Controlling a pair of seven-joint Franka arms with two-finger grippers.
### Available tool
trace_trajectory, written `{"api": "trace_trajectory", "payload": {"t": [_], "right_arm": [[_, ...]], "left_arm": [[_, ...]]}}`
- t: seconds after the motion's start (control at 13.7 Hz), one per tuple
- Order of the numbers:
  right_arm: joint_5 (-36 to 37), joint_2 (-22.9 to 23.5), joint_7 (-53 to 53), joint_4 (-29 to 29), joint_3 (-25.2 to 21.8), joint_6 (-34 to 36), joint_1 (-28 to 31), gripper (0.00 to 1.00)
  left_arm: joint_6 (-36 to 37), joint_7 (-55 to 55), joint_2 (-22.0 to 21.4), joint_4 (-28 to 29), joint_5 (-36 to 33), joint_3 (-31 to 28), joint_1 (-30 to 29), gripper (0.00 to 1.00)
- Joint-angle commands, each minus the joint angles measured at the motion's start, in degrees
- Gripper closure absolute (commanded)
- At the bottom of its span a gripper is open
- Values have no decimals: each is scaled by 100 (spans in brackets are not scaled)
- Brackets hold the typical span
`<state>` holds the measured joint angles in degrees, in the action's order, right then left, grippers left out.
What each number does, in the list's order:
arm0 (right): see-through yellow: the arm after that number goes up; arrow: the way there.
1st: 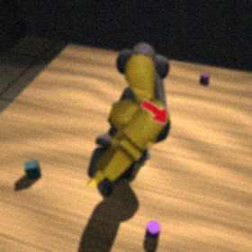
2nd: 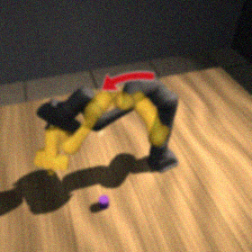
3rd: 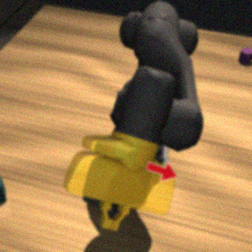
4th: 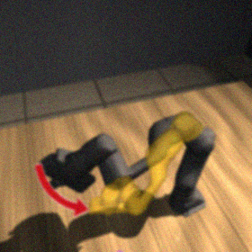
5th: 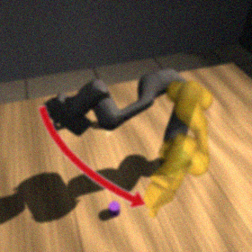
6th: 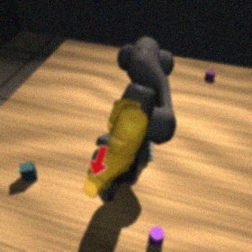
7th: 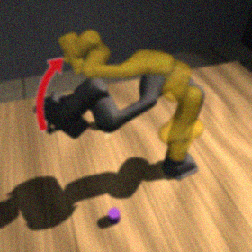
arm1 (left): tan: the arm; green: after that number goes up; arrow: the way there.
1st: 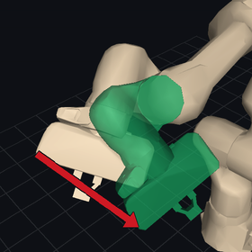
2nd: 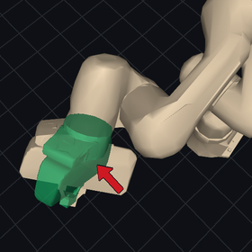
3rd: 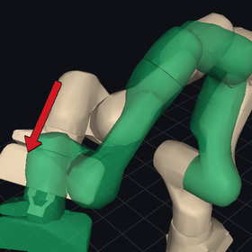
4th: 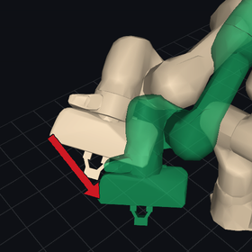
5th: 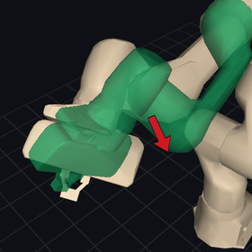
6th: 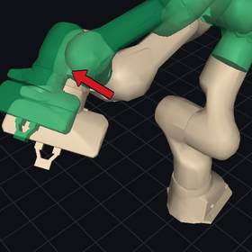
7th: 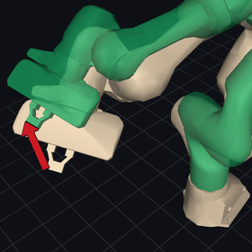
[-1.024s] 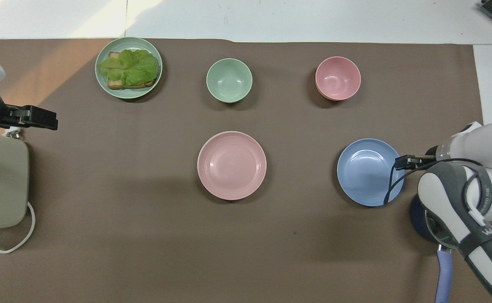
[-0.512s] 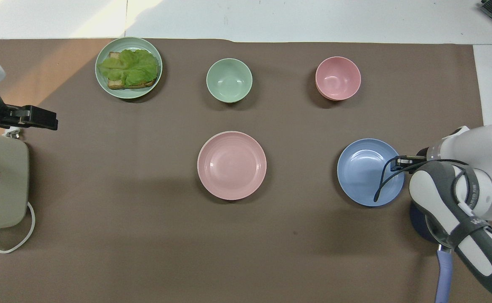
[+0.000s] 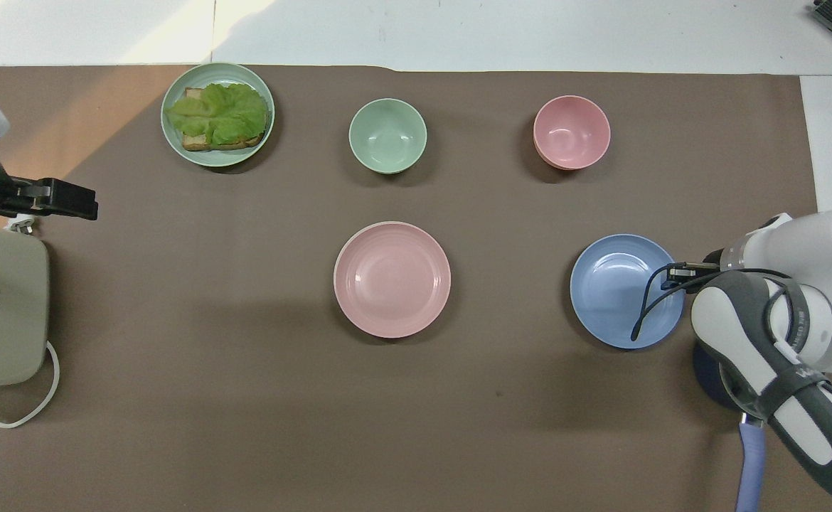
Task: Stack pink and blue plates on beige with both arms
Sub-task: 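Grasp the blue plate's rim with the right gripper, then carry the blue plate with the right gripper over the pink plate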
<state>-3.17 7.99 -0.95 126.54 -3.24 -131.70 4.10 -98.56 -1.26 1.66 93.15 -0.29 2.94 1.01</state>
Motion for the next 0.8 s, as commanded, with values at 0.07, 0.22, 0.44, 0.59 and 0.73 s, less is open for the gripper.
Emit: {"api": "trace_trajectory", "payload": {"t": [0.07, 0.22, 0.44, 0.59, 0.73], "right_arm": [[-148, 53, -221, -7, 8, -110, 30, 95], [-507, 53, -247, -33, 8, -49, 21, 100], [-526, -52, -203, -252, 69, 170, -14, 100], [-526, -148, -160, -524, 87, 652, -154, 100], [-526, -245, 190, -718, 87, 856, -426, 100]], "left_arm": [[136, -85, -35, -78, -85, 31, -66, 0], [136, -85, -35, -78, -85, 31, -66, 0], [136, -85, -35, -78, -85, 31, -66, 0], [136, -85, -35, -78, -85, 31, -66, 0], [136, -85, -35, -78, -85, 31, -66, 0]]}}
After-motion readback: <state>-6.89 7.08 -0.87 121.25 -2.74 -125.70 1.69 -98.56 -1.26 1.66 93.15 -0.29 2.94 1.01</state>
